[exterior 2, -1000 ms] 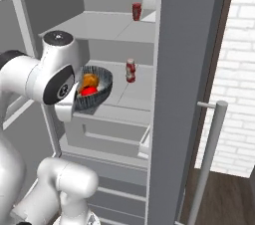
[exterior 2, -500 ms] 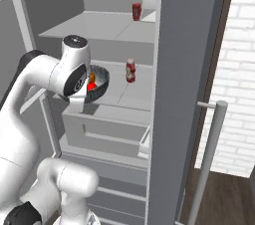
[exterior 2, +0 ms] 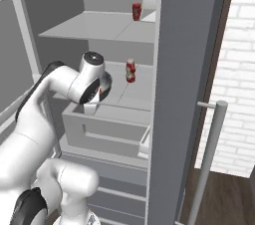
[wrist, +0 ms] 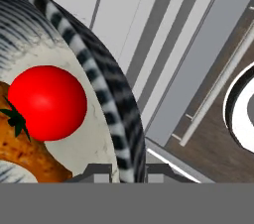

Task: Pick the chicken drumstick and tomato from their plates and place them in the bowl. Then put the bowl in the fridge.

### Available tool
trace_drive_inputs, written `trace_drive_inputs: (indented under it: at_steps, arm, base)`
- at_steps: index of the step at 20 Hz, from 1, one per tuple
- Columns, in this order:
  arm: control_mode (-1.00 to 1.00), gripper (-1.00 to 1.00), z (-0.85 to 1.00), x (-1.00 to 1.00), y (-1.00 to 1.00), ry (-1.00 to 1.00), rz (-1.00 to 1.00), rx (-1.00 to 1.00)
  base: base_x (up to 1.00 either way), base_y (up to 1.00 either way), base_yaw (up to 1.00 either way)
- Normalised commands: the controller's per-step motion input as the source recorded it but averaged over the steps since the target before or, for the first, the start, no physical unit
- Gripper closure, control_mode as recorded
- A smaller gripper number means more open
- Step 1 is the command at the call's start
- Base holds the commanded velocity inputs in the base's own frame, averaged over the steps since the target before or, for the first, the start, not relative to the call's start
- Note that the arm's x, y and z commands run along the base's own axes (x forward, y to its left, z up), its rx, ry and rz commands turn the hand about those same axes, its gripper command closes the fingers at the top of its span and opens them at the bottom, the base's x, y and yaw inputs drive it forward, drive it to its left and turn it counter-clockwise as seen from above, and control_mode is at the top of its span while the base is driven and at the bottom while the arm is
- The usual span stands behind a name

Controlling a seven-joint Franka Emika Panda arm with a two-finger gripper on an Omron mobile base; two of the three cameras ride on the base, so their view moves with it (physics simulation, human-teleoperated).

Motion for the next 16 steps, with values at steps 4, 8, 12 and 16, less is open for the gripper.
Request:
trace_drive_inputs:
  at_steps: [4, 8, 12, 16]
  arm:
    - [-1.0, 1.0, -0.19, 0.7, 0.0, -0.03, 0.0, 0.09]
    - [-1.0, 1.0, -0.14, 0.6, 0.01, 0.0, 0.0, 0.0]
    - [-1.0, 1.0, -0.21, 0.58, 0.1, 0.0, 0.0, 0.0]
    - [-1.0, 1.0, -0.31, 0.53, 0.19, 0.0, 0.0, 0.0]
  base:
    - [0.0, 0.0, 0.0]
    - [0.0, 0.0, 0.0]
    - [0.0, 0.0, 0.0]
    - [0.0, 0.0, 0.0]
